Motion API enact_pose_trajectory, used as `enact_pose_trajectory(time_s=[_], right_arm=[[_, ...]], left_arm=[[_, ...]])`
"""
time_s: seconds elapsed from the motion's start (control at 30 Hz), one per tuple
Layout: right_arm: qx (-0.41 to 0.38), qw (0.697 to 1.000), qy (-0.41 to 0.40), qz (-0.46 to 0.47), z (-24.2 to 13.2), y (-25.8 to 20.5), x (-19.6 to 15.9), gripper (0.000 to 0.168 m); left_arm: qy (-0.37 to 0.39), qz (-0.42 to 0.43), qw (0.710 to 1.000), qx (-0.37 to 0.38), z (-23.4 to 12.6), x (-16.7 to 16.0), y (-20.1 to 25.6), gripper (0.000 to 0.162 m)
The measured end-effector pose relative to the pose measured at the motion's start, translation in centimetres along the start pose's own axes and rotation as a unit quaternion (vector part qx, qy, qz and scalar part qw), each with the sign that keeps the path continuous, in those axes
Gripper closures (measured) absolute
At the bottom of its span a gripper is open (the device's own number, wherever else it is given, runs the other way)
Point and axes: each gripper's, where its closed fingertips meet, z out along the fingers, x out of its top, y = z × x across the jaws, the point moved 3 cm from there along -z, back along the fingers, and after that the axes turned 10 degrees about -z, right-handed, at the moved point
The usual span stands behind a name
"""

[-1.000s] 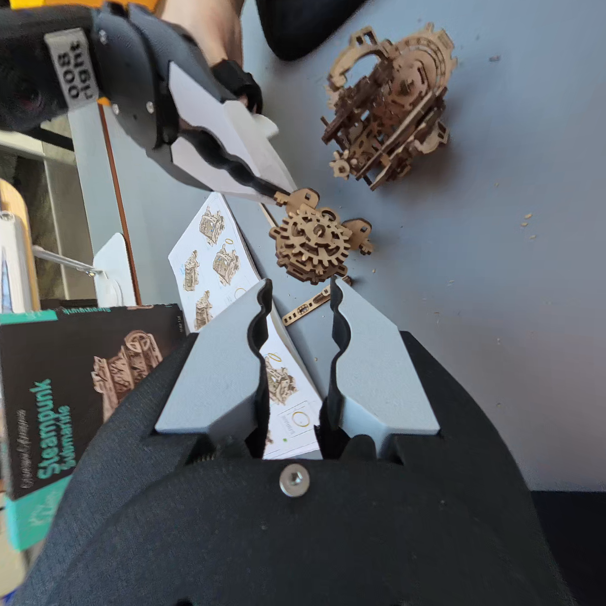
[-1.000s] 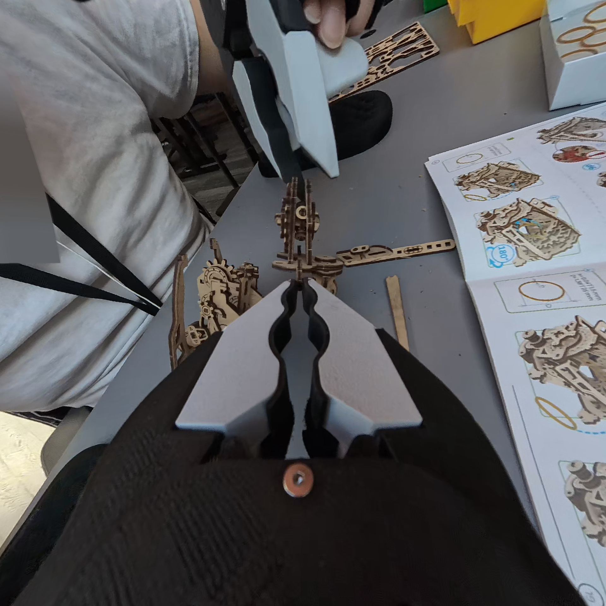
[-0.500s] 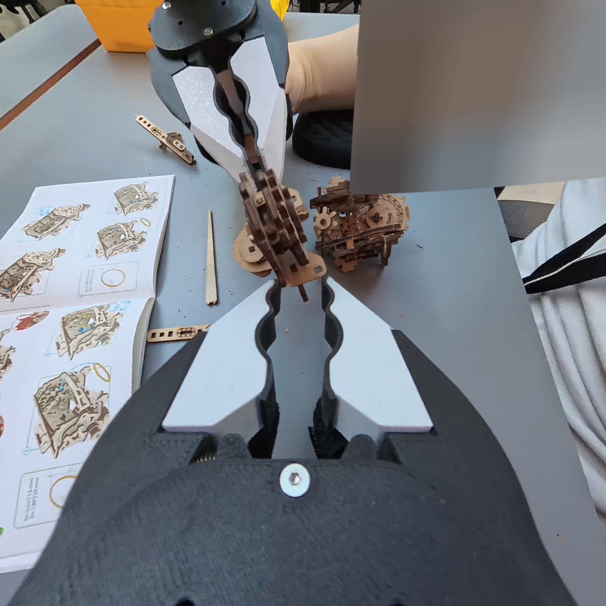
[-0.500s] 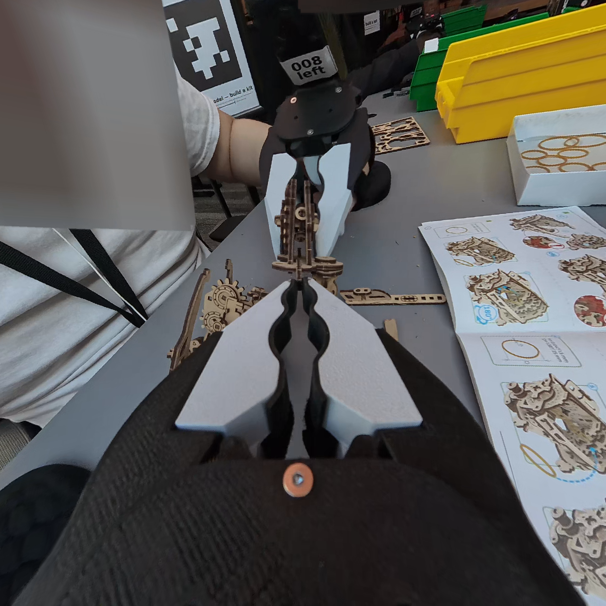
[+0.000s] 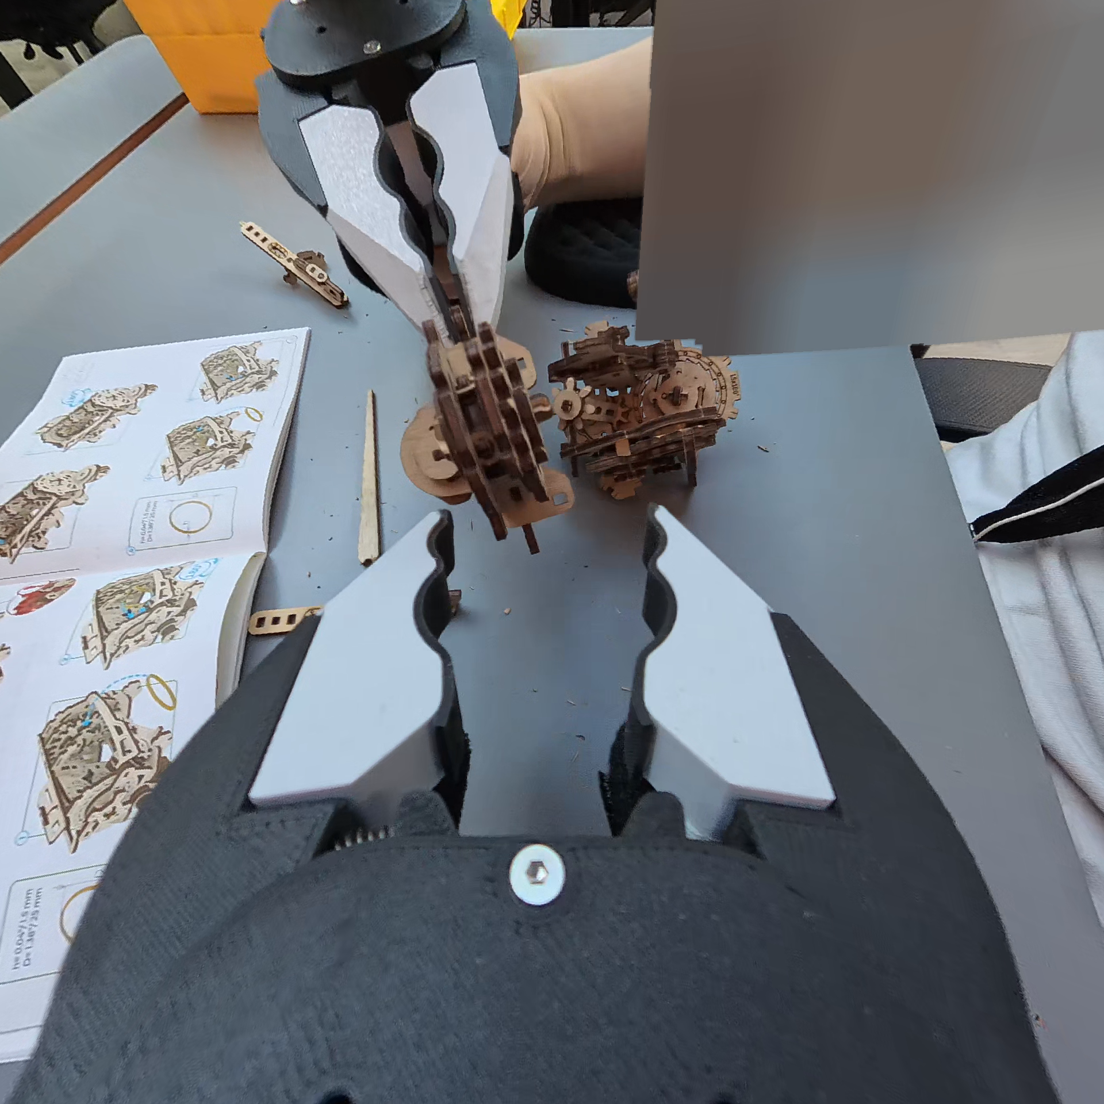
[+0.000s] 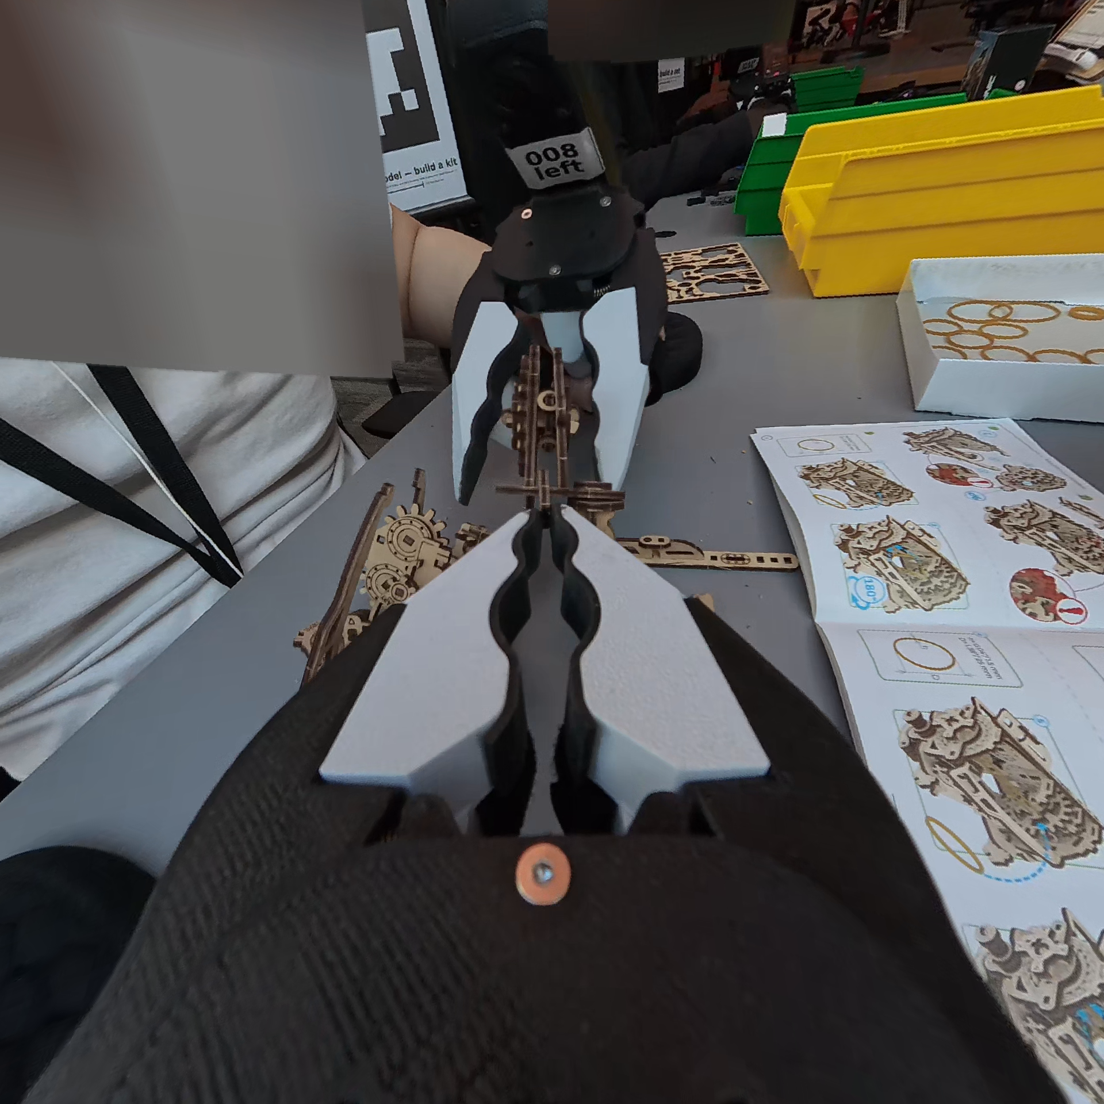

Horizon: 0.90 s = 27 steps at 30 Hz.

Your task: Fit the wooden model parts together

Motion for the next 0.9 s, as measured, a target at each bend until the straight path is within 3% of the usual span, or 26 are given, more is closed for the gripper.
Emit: enact_pose_trajectory(time_s=[0.13,0.37,0.43,0.57,0.67,0.83,0.9], right_arm=[[-0.001,1.000,-0.002,-0.019,0.0,-0.4,0.4,0.166],[-0.011,0.996,-0.012,-0.085,-0.3,-0.8,1.1,0.166],[-0.015,0.993,-0.016,-0.114,-0.2,-1.0,1.6,0.166],[-0.023,0.986,-0.037,-0.160,0.1,-1.4,1.8,0.166],[-0.030,0.982,-0.041,-0.184,0.1,-1.6,2.1,0.166],[-0.036,0.977,-0.040,-0.207,0.0,-1.8,2.7,0.166],[-0.036,0.976,-0.040,-0.211,-0.1,-1.8,2.7,0.166]], left_arm=[[-0.002,-0.014,1.000,-0.015,-0.9,-0.1,-1.0,0.103],[0.011,-0.095,0.987,-0.127,-4.3,2.3,-3.5,0.130],[0.010,-0.124,0.977,-0.170,-4.7,3.4,-4.1,0.131],[-0.009,-0.172,0.947,-0.270,-3.8,5.0,-3.7,0.134],[-0.064,-0.158,0.946,-0.276,-2.1,4.1,-3.7,0.127],[-0.065,-0.167,0.928,-0.326,-1.0,4.4,-3.3,0.147],[-0.060,-0.170,0.924,-0.338,-0.9,4.4,-3.4,0.147]])
